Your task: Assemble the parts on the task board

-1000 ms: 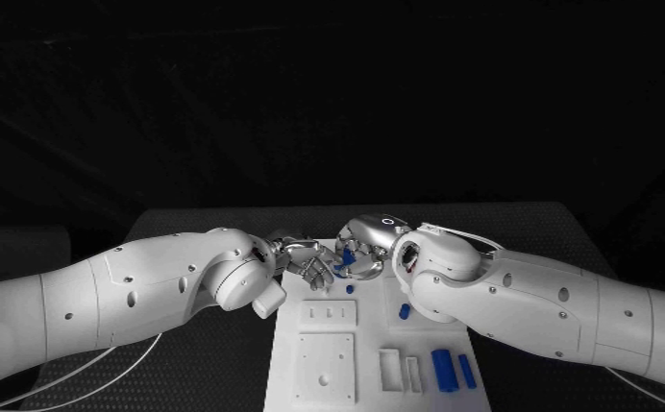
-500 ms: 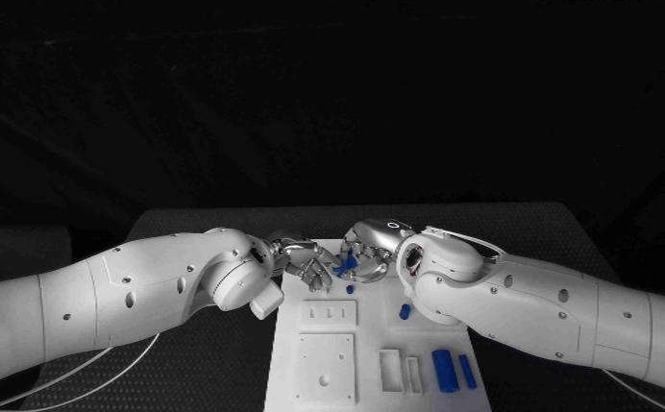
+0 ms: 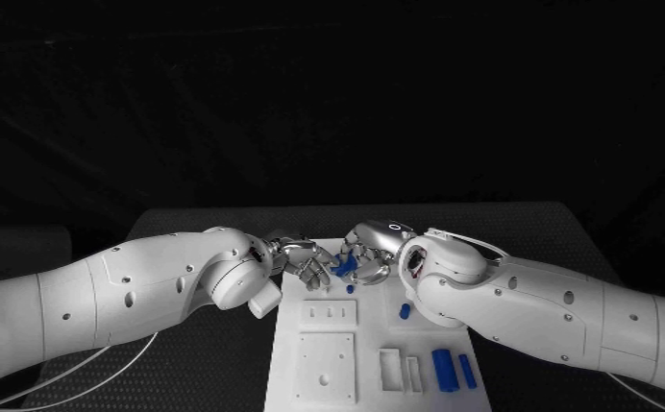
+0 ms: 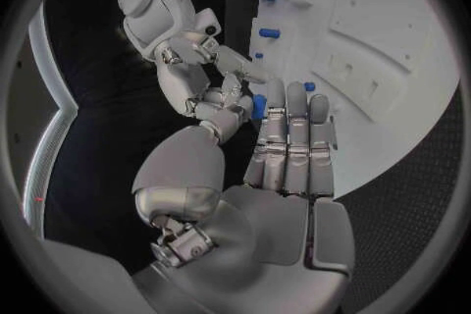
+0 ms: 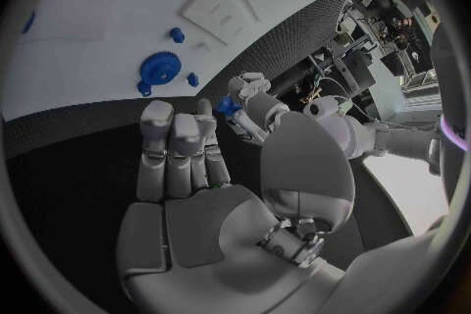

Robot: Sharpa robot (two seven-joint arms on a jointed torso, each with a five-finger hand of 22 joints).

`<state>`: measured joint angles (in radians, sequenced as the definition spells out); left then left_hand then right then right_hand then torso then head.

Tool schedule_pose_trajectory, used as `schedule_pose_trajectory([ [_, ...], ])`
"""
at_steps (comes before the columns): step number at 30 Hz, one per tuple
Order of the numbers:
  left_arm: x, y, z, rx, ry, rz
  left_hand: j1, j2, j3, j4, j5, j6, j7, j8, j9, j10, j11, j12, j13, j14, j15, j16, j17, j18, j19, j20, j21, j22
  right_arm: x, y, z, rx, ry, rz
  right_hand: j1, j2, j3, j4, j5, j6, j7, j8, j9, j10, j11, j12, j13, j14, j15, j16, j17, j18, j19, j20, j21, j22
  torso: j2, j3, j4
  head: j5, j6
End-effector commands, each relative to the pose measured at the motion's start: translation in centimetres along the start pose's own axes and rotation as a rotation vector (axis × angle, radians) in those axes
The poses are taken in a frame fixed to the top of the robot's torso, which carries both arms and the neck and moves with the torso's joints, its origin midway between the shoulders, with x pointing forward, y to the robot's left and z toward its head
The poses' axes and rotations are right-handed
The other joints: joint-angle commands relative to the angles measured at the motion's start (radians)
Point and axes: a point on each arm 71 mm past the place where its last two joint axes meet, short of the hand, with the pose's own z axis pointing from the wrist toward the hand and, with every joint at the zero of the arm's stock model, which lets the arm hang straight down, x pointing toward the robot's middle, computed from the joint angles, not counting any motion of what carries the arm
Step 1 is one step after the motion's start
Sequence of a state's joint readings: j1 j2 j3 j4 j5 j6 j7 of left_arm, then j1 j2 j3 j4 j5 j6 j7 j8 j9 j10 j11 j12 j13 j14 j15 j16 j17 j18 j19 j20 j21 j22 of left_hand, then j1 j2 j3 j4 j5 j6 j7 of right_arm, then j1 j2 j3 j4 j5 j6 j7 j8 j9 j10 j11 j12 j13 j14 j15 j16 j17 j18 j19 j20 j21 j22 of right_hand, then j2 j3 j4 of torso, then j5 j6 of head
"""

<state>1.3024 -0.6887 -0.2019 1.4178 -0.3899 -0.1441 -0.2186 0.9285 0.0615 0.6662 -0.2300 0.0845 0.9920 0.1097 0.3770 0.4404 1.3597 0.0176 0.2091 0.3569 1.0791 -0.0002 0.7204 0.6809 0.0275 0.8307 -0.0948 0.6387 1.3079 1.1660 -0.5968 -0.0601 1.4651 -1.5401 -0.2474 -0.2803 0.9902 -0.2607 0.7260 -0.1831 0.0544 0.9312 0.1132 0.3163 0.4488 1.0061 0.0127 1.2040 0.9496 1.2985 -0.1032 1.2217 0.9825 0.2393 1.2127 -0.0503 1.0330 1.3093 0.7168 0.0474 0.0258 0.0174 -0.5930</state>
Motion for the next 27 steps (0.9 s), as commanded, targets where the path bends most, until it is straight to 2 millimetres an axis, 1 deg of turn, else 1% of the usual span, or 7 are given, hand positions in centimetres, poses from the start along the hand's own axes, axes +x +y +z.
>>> schedule_pose_trajectory([
  [1,0.13,-0.07,0.02,0.001,0.016,0.014,-0.002,0.009,-0.002,-0.007,0.004,0.013,-0.006,0.003,0.002,0.01,-0.001,0.004,0.001,0.004,-0.006,0.007,0.001,0.008,-0.001,-0.007,0.004,0.019,0.0,0.36,-0.08,-0.024,-0.012,0.015,0.013,0.002,-0.003,0.001,0.002,-0.006,0.013,-0.005,-0.002,-0.003,0.001,0.002,0.001,-0.001,0.007,-0.004,0.001,0.023,0.001,-0.007,-0.007,-0.001,0.0,-0.0002,0.0007,0.0,0.0],
  [10,-0.1,0.12,0.04,-0.011,0.02,0.016,-0.005,0.011,-0.001,-0.011,0.01,0.016,-0.007,0.004,0.006,0.014,-0.002,0.008,0.004,0.006,-0.008,0.014,0.005,0.007,-0.001,-0.009,0.006,0.019,0.01,0.05,-0.27,-0.019,-0.008,0.013,0.016,0.002,-0.004,0.002,0.002,-0.009,0.014,-0.007,-0.003,-0.003,0.002,0.002,0.0,-0.001,0.008,-0.005,0.001,0.023,0.001,-0.007,-0.007,0.0,0.0,-0.0008,0.0016,0.001,0.001],
  [17,-0.42,0.28,0.05,-0.017,0.013,0.015,-0.015,0.015,-0.001,-0.017,0.021,0.018,-0.008,0.003,0.009,0.016,-0.004,0.011,0.007,0.007,-0.01,0.02,0.007,0.004,-0.002,-0.011,0.008,0.019,0.28,0.45,-0.63,-0.032,0.003,0.018,0.018,0.002,-0.004,0.002,0.003,-0.009,0.014,-0.007,-0.004,-0.003,0.002,0.002,0.0,-0.001,0.008,-0.005,0.002,0.023,0.001,-0.007,-0.008,0.0,0.0,-0.0008,0.0009,0.002,0.0],
  [27,-0.39,0.33,0.06,-0.023,0.02,0.018,-0.019,0.017,-0.001,-0.019,0.024,0.019,-0.008,0.003,0.01,0.017,-0.004,0.012,0.008,0.006,-0.011,0.022,0.008,0.004,-0.002,-0.012,0.009,0.019,0.58,0.08,-0.72,-0.016,0.008,0.018,0.018,0.002,-0.005,0.003,0.003,-0.009,0.015,-0.007,-0.004,-0.003,0.002,0.003,0.0,-0.001,0.009,-0.005,0.002,0.023,0.001,-0.007,-0.008,0.0,0.0,-0.0013,0.0011,0.003,0.0],
])
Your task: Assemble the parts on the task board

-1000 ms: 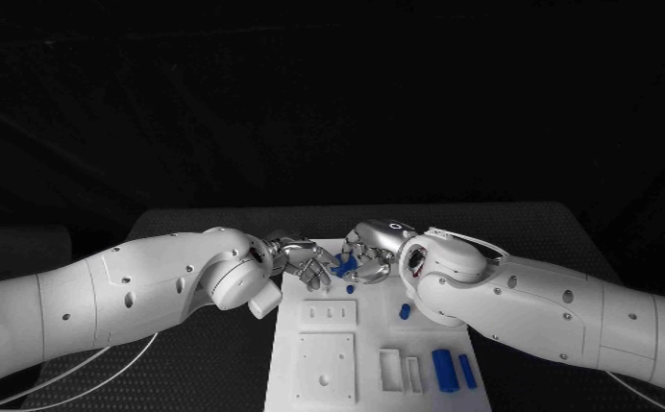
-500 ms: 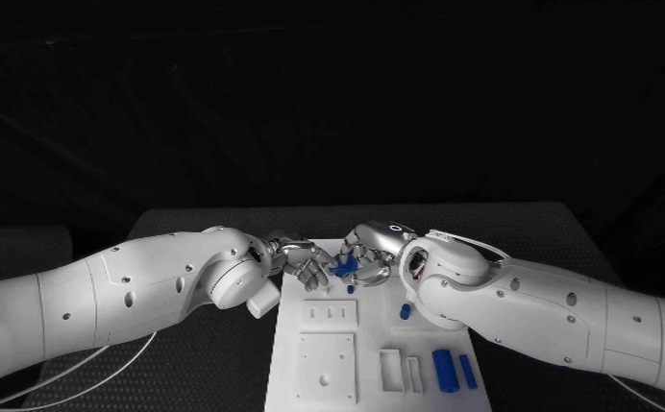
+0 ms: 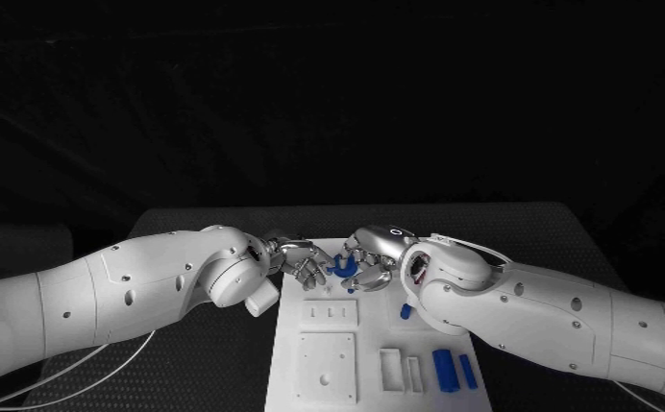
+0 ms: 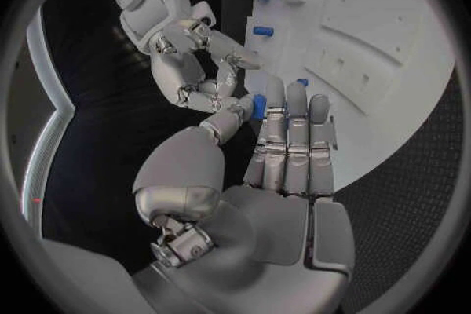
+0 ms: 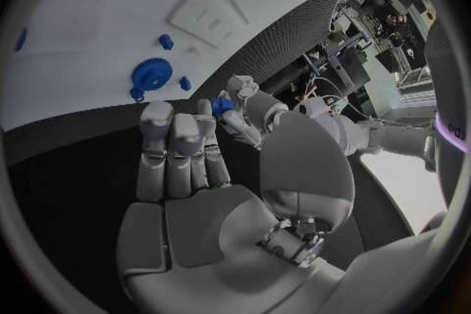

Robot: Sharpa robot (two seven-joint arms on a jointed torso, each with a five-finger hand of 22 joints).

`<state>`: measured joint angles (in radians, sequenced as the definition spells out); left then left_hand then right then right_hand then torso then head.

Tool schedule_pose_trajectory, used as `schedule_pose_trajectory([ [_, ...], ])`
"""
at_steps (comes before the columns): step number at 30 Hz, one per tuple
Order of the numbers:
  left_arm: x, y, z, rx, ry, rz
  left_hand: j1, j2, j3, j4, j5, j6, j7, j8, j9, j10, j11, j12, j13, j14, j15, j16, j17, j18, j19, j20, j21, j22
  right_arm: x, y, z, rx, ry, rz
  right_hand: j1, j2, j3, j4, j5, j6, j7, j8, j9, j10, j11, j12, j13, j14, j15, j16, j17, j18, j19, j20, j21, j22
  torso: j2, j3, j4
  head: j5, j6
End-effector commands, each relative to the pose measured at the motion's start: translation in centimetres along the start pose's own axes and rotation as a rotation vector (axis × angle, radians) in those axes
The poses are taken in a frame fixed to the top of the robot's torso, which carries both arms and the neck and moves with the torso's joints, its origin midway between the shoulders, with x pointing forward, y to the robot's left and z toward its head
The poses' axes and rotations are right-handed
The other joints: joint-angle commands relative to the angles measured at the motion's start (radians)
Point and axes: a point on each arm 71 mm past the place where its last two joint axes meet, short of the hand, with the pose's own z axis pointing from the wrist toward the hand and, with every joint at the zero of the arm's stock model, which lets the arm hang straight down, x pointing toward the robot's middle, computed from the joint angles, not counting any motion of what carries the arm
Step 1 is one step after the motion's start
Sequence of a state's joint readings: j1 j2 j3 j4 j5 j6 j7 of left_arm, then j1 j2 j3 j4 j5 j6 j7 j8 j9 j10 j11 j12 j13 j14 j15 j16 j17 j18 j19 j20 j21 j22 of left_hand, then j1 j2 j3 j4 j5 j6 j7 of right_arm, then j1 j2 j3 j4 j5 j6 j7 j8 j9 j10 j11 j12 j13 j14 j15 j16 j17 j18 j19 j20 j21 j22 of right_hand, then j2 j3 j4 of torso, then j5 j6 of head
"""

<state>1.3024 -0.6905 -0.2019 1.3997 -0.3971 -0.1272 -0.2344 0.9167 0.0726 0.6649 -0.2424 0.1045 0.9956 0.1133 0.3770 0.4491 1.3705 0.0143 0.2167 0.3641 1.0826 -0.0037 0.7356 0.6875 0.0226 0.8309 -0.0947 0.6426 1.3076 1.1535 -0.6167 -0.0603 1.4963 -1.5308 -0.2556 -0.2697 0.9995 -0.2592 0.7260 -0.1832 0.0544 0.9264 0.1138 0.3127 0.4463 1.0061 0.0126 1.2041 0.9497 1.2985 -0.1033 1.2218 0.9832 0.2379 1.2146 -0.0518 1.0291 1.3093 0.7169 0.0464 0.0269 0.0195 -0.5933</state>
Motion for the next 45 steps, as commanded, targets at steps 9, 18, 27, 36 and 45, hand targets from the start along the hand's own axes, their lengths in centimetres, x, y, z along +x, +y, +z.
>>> schedule_pose_trajectory([
  [9,-0.1,0.3,-0.1,-0.02,0.029,0.109,-0.014,0.005,-0.001,-0.008,0.009,0.019,-0.013,0.003,0.004,0.01,-0.003,0.008,0.004,0.005,-0.009,0.012,0.004,0.008,-0.001,-0.014,0.007,0.019,-0.8,-3.3,-0.3,0.07,-0.074,-0.01,0.012,-0.001,-0.002,0.007,0.003,-0.007,0.015,-0.006,-0.003,-0.005,0.003,0.002,-0.002,-0.003,0.01,-0.007,0.001,0.024,-0.002,-0.005,-0.006,-0.001,-0.001,0.0,-0.0001,0.002,0.0],
  [18,-0.1,0.1,0.1,-0.022,-0.01,0.231,-0.084,-0.005,-0.005,-0.046,0.233,0.071,-0.035,0.02,0.033,0.05,-0.028,0.06,0.036,0.037,-0.036,0.079,0.03,0.007,0.03,-0.039,0.045,0.023,-4.4,-6.3,-0.5,0.099,-0.215,0.103,0.022,-0.01,0.015,0.023,0.018,-0.011,0.017,-0.011,-0.007,-0.01,0.006,-0.005,-0.011,-0.01,0.012,-0.02,-0.003,0.024,-0.01,-0.002,-0.018,-0.004,-0.003,0.002,-0.0029,0.011,-0.006],
  [27,0.5,-0.5,0.8,-0.023,-0.034,0.351,-0.089,-0.019,-0.002,-0.045,0.261,0.098,-0.052,0.022,0.087,0.048,-0.056,0.205,0.115,0.057,-0.075,0.198,0.063,0.008,0.061,-0.076,0.137,0.025,-8.9,-10.2,0.0,0.152,-0.3,0.34,0.015,-0.007,0.035,0.037,0.028,-0.032,0.038,-0.019,-0.012,-0.11,0.029,-0.114,-0.095,-0.14,0.038,-0.138,-0.063,0.017,-0.157,0.048,-0.124,-0.023,-0.011,0.0048,-0.0054,0.005,-0.021],
  [36,2.0,-1.1,1.3,-0.068,-0.045,0.481,-0.084,-0.021,0.002,-0.042,0.276,0.131,-0.085,0.028,0.165,0.069,-0.097,0.446,0.227,0.117,-0.15,0.375,0.098,0.023,0.127,-0.133,0.287,0.024,-10.0,-14.3,0.7,0.294,-0.227,0.641,-0.095,0.038,-0.085,0.037,0.002,-0.091,0.078,-0.034,-0.015,-0.236,0.077,-0.256,-0.234,-0.292,0.091,-0.284,-0.155,-0.009,-0.334,0.117,-0.281,-0.068,-0.016,0.0085,-0.0057,0.01,-0.047],
  [45,2.6,-0.7,1.5,-0.074,-0.075,0.552,-0.094,-0.03,0.004,-0.04,0.284,0.163,-0.105,0.025,0.202,0.078,-0.117,0.568,0.273,0.151,-0.186,0.456,0.101,0.03,0.16,-0.158,0.348,0.021,-10.5,-15.1,1.2,0.303,-0.297,0.684,-0.104,0.059,-0.118,0.018,0.013,-0.111,0.085,-0.019,-0.014,-0.233,0.122,-0.447,-0.496,-0.394,0.17,-0.463,-0.285,-0.027,-0.473,0.183,-0.446,-0.143,-0.02,0.0109,-0.0053,0.021,-0.059],
])
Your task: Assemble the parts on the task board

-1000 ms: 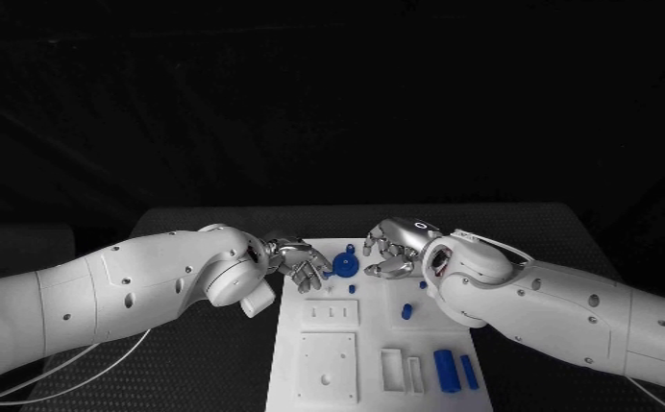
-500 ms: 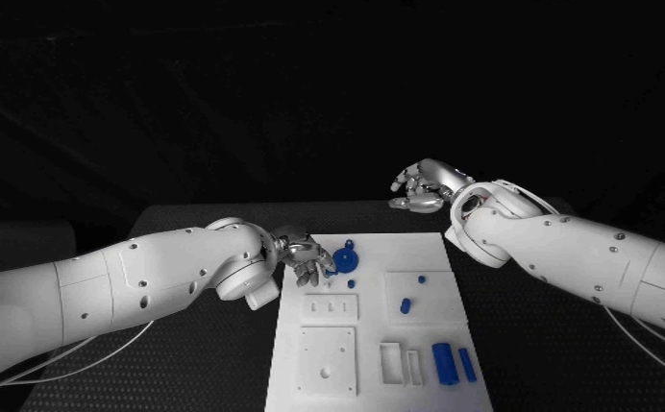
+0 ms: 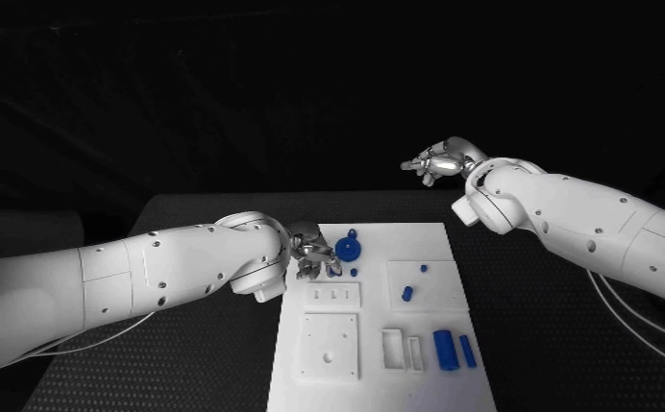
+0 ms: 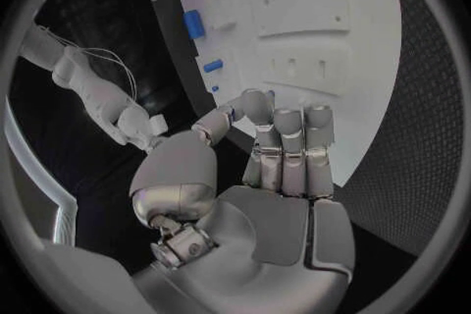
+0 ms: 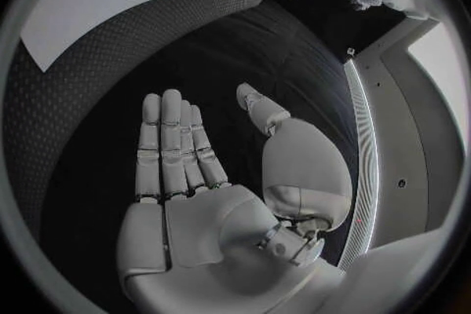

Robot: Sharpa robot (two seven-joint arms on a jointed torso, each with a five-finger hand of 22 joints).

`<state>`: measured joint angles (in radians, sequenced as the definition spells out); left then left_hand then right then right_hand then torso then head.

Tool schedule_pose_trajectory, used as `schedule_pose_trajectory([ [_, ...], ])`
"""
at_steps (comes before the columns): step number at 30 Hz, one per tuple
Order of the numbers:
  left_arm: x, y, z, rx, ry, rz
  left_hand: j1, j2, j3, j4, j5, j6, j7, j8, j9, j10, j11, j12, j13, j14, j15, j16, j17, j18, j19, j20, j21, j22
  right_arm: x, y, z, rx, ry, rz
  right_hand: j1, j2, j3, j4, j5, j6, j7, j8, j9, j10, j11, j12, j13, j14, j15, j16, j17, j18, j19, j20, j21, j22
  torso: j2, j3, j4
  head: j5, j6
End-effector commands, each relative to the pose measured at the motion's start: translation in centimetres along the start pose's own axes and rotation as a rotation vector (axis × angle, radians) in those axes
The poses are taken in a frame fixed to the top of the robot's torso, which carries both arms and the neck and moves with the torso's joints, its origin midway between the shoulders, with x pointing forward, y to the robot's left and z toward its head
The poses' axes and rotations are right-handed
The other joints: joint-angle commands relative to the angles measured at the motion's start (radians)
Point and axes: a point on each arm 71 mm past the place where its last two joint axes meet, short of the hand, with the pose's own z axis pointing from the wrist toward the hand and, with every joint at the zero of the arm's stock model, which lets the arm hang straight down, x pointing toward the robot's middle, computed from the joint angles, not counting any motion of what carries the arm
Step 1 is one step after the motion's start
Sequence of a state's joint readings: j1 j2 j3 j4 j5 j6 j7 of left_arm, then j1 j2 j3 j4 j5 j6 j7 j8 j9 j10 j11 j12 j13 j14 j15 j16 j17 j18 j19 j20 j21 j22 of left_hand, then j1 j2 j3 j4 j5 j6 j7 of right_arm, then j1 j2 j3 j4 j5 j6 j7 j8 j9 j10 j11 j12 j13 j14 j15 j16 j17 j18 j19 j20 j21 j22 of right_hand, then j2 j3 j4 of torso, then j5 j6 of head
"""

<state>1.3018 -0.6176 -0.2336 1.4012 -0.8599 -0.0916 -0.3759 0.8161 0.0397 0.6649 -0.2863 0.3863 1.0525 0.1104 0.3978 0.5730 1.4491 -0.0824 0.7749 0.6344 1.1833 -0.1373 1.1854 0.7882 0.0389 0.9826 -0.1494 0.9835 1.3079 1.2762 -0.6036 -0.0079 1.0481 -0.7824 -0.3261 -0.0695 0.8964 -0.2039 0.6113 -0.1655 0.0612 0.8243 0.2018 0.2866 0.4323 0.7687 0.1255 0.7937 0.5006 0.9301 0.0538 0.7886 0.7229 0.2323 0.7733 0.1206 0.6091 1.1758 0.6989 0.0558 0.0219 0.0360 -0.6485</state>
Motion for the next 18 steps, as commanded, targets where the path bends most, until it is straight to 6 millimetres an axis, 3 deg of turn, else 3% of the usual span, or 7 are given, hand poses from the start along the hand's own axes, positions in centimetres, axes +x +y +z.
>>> schedule_pose_trajectory([
  [1,-0.1,-0.12,0.06,-0.015,-0.043,0.071,0.004,0.002,0.004,0.005,0.0,0.112,-0.105,0.006,0.082,0.002,-0.023,0.019,0.005,0.055,-0.056,0.014,0.0,0.015,0.013,-0.105,0.012,0.021,0.06,0.19,0.25,-0.02,0.005,0.099,0.001,0.006,0.0,0.001,0.012,-0.009,-0.003,0.009,0.0,0.008,0.013,-0.062,-0.078,-0.045,0.024,-0.05,-0.043,-0.026,-0.053,0.018,-0.043,-0.016,-0.003,0.0015,-0.0002,0.006,-0.005],
  [3,-0.15,-0.12,0.12,-0.015,-0.054,0.089,0.001,0.001,0.004,0.007,-0.002,0.122,-0.108,0.007,0.088,0.004,-0.027,0.037,0.01,0.06,-0.061,0.026,0.0,0.016,0.02,-0.108,0.019,0.021,-0.01,0.22,0.43,-0.025,-0.007,0.119,0.0,0.009,0.004,0.0,0.03,-0.009,-0.003,0.012,-0.001,0.015,0.02,-0.114,-0.136,-0.075,0.041,-0.097,-0.083,-0.032,-0.089,0.031,-0.077,-0.032,-0.003,0.001,0.0003,0.007,-0.005],
  [4,-0.18,-0.13,0.17,-0.015,-0.059,0.096,-0.001,0.0,0.005,0.008,-0.002,0.125,-0.11,0.006,0.091,0.003,-0.028,0.045,0.012,0.062,-0.063,0.032,0.0,0.017,0.022,-0.11,0.022,0.021,0.02,0.26,0.53,-0.027,-0.011,0.124,0.011,0.008,0.001,-0.012,0.033,-0.013,-0.002,0.015,-0.004,0.067,0.02,-0.17,-0.216,-0.049,0.049,-0.129,-0.129,-0.026,-0.093,0.042,-0.1,-0.048,-0.003,0.0008,0.001,0.004,-0.006],
  [12,0.19,-0.37,0.55,-0.018,-0.051,0.143,-0.012,0.003,0.008,0.013,-0.002,0.148,-0.118,0.003,0.109,-0.004,-0.037,0.099,0.021,0.067,-0.074,0.068,-0.003,0.02,0.031,-0.117,0.045,0.021,0.35,0.58,0.87,-0.031,-0.018,0.123,0.019,0.024,-0.013,-0.021,0.073,-0.017,0.001,0.015,-0.014,0.083,0.025,-0.209,-0.288,-0.06,0.057,-0.163,-0.17,-0.018,-0.103,0.059,-0.124,-0.057,-0.001,-0.0009,0.0019,0.006,-0.006],
  [18,0.73,0.09,1.03,-0.032,-0.038,0.145,-0.021,0.011,0.011,0.01,0.019,0.157,-0.122,0.0,0.118,-0.01,-0.04,0.126,0.021,0.067,-0.077,0.086,-0.007,0.021,0.03,-0.12,0.058,0.021,0.44,0.73,0.97,-0.037,-0.026,0.118,0.021,0.023,-0.019,-0.027,0.092,-0.02,0.002,0.015,-0.018,0.083,0.026,-0.217,-0.309,-0.064,0.058,-0.17,-0.182,-0.016,-0.109,0.065,-0.132,-0.06,0.0,-0.0004,0.0009,0.014,-0.015],
])
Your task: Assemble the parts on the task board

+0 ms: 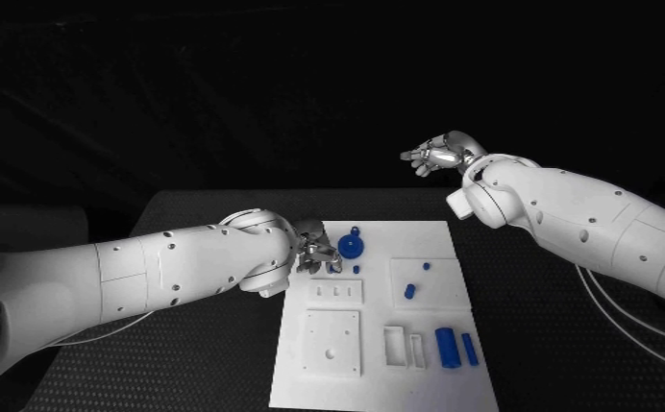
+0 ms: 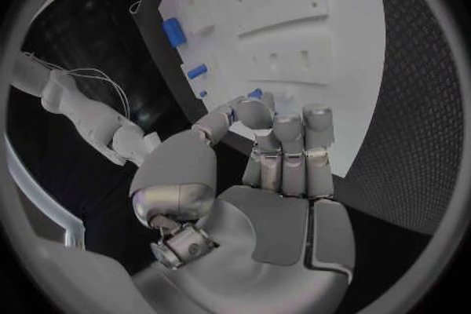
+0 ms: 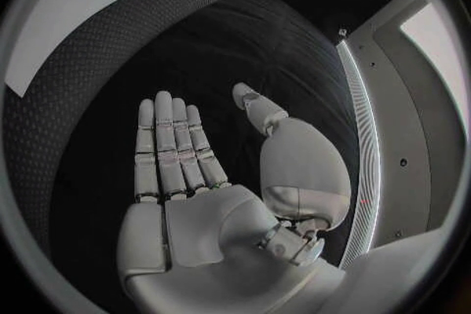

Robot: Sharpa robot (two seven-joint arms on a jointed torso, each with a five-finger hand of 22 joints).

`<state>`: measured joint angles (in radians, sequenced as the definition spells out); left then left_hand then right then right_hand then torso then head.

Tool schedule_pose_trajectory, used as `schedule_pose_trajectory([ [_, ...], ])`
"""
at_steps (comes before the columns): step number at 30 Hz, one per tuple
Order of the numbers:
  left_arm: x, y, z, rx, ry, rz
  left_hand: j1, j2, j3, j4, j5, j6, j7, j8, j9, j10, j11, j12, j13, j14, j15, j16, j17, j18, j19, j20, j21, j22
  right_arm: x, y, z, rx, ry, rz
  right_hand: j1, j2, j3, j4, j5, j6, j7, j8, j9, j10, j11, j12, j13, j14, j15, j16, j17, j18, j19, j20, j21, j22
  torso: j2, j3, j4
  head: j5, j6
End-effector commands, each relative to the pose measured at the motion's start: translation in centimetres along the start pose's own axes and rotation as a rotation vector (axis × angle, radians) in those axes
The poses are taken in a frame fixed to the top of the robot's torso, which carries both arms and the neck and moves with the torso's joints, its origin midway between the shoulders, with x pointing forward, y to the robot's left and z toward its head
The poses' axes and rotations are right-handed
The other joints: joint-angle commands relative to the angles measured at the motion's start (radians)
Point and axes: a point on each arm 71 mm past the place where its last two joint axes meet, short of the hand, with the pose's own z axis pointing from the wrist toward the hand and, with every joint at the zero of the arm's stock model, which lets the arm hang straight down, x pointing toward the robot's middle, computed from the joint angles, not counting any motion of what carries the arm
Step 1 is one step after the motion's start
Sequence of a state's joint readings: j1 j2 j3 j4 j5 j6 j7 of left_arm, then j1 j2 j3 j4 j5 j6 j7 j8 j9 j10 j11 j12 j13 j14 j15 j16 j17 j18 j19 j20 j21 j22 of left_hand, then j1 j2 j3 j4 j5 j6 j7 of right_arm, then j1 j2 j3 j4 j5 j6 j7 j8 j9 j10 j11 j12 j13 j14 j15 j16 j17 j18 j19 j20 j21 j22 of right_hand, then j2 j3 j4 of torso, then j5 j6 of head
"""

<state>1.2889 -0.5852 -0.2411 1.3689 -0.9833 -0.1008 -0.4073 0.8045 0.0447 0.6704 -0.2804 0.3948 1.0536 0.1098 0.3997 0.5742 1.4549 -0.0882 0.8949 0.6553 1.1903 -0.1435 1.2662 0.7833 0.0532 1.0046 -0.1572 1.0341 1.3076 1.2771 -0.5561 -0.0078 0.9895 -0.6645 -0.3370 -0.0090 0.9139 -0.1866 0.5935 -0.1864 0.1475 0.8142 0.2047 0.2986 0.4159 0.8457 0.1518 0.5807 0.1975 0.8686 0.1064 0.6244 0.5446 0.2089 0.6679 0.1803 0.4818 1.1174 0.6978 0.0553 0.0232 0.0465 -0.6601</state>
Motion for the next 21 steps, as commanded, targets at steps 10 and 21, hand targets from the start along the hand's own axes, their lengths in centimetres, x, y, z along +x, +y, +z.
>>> schedule_pose_trajectory([
  [10,1.5,0.1,0.7,-0.023,0.052,-0.011,-0.04,0.031,0.01,-0.009,0.063,0.164,-0.124,-0.005,0.132,-0.03,-0.037,0.036,-0.006,0.052,-0.069,0.022,-0.014,0.006,-0.004,-0.112,0.019,0.021,0.1,0.2,0.2,-0.018,-0.012,0.008,0.008,0.006,-0.006,-0.01,0.017,-0.011,0.0,0.003,-0.008,0.006,0.004,-0.014,-0.034,-0.029,0.02,-0.024,-0.024,0.004,-0.032,0.015,-0.025,-0.004,0.002,0.0,-0.0013,0.005,-0.01],
  [21,2.2,0.4,0.8,-0.027,0.093,-0.006,-0.088,0.052,0.015,-0.011,0.091,0.188,-0.131,0.009,0.151,-0.034,-0.043,0.064,-0.011,0.05,-0.065,0.041,-0.022,0.005,-0.015,-0.11,0.03,0.021,0.3,0.4,0.3,-0.021,-0.006,0.009,0.008,0.006,-0.007,-0.01,0.025,-0.011,0.0,0.004,-0.009,0.008,0.004,-0.014,-0.042,-0.032,0.023,-0.027,-0.03,0.005,-0.037,0.017,-0.029,-0.003,0.001,-0.0001,-0.0015,0.008,-0.016],
])
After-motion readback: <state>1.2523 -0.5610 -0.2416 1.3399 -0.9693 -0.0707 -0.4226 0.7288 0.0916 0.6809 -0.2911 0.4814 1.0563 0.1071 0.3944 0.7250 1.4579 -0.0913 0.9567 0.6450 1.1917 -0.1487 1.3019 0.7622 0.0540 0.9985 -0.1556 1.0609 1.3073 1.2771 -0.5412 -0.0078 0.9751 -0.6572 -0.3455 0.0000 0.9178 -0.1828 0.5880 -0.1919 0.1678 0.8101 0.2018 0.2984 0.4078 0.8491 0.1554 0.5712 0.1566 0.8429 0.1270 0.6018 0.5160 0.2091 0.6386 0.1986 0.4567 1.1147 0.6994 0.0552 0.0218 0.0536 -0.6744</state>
